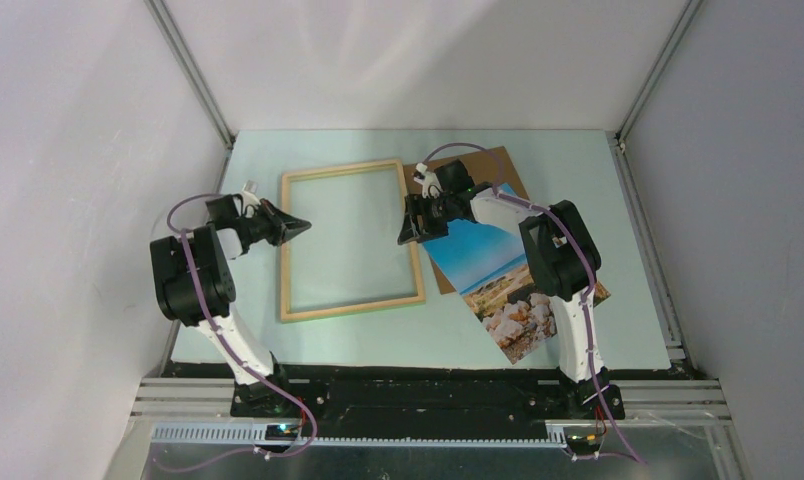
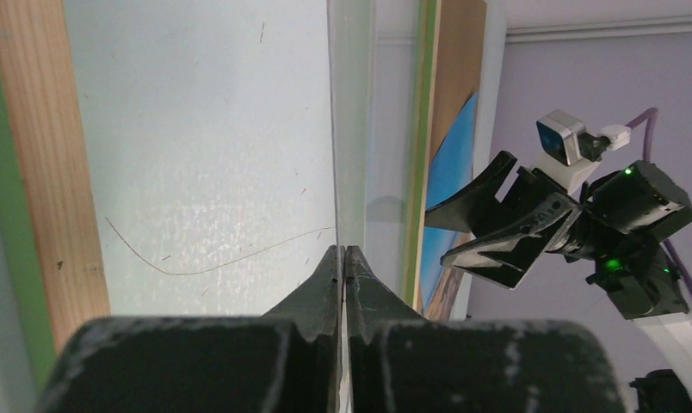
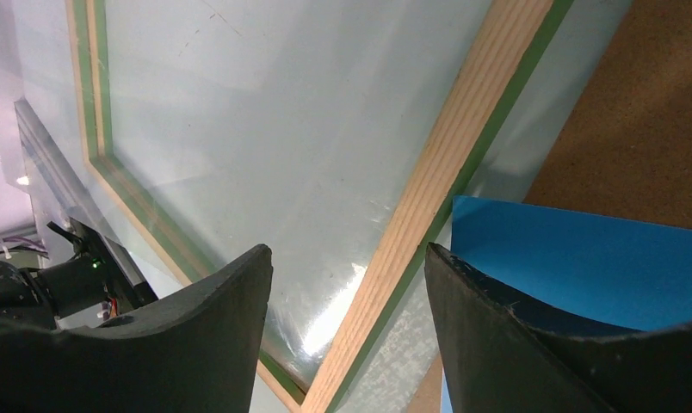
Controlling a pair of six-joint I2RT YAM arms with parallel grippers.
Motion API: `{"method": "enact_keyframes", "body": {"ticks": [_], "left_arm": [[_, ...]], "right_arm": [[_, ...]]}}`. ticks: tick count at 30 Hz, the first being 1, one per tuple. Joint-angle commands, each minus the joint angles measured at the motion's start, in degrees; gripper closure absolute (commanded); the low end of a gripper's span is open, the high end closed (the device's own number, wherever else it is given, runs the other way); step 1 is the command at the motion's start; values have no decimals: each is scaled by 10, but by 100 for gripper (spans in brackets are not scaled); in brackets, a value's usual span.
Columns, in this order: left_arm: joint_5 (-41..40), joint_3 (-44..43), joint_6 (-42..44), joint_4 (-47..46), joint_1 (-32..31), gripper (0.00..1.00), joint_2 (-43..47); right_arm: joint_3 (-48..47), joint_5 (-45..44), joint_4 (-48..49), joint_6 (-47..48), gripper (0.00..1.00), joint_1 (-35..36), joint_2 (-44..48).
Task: Put the photo into the frame
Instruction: Place the photo frame item in the photo frame.
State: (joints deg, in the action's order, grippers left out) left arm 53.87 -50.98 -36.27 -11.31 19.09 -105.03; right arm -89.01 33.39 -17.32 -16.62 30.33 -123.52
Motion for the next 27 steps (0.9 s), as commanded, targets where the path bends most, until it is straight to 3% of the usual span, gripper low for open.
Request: {"method": "enact_keyframes", "body": {"ticks": [1, 27], "left_arm": [[-11, -23, 47, 21, -14, 94, -8], [-56, -40, 103, 67, -30, 87, -11]], "right_arm": [[-19, -8, -3, 11, 31, 4, 23], [-31, -52, -30, 39, 36, 17, 26]]}}
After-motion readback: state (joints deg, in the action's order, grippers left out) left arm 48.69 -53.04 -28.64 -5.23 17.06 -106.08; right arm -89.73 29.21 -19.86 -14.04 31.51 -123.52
